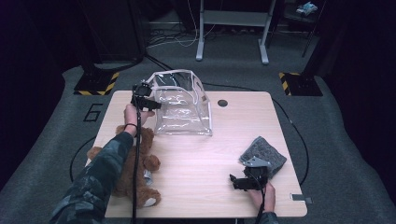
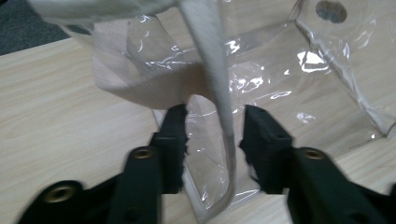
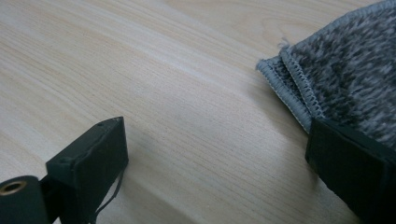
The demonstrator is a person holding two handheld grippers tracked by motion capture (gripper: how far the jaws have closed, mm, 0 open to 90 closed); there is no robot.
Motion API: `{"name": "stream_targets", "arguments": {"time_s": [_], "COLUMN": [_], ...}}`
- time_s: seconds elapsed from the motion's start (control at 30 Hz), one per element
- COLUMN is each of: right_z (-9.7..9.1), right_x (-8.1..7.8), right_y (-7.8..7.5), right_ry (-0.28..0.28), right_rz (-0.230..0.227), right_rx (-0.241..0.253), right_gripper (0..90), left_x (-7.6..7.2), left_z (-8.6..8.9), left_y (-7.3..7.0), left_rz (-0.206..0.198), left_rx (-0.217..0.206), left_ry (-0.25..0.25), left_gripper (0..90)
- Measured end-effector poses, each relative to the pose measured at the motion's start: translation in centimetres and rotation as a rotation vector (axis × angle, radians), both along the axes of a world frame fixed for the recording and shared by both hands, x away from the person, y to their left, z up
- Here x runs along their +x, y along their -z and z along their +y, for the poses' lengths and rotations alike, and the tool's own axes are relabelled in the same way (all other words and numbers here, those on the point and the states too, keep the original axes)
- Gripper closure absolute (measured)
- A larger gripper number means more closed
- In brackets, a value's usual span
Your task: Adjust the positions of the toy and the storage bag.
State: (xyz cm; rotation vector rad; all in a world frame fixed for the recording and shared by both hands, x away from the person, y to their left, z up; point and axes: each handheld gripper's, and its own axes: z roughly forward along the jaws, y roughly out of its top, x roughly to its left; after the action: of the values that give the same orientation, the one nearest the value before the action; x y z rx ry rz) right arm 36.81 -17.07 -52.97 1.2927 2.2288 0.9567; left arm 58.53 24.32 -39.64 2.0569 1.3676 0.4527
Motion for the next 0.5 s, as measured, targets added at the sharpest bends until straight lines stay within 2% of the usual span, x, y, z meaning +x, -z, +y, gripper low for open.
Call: {"name": "stream_targets", "arguments": {"time_s": [0.07, 0.13, 0.2, 0.27, 0.37, 0.4, 0.5], "right_z": [0.0, -0.02, -0.02, 0.0, 0.13, 0.03, 0.23], "right_x": [0.0, 0.03, 0.01, 0.0, 0.04, 0.12, 0.28], "right_y": [0.0, 0.02, 0.01, 0.01, -0.01, -0.07, -0.27], "right_ry": [0.0, -0.004, -0.004, -0.003, 0.009, -0.007, 0.012], "right_rz": [0.0, -0.003, -0.002, -0.001, 0.0, 0.006, 0.007], "right_rx": [0.0, -0.003, -0.003, -0.003, 0.003, -0.009, -0.01], "right_gripper": [5.0, 5.0, 5.0, 5.1, 4.8, 5.0, 8.1], "left_x": [0.05, 0.05, 0.03, -0.03, -0.15, -0.21, -0.27], "left_z": [-0.22, -0.37, -0.19, -0.13, 0.06, 0.07, 0.23], "left_y": [0.42, 0.68, 0.84, 0.84, 0.87, 0.92, 0.99], "left_rz": [0.013, 0.001, 0.001, 0.006, -0.006, -0.011, -0.011], "left_rx": [0.006, 0.027, -0.004, -0.009, -0.015, -0.018, -0.037], "left_ry": [0.016, 0.024, 0.026, 0.026, 0.066, 0.072, 0.085], "left_gripper": [74.0, 80.2, 83.9, 85.5, 86.1, 86.2, 86.3]}}
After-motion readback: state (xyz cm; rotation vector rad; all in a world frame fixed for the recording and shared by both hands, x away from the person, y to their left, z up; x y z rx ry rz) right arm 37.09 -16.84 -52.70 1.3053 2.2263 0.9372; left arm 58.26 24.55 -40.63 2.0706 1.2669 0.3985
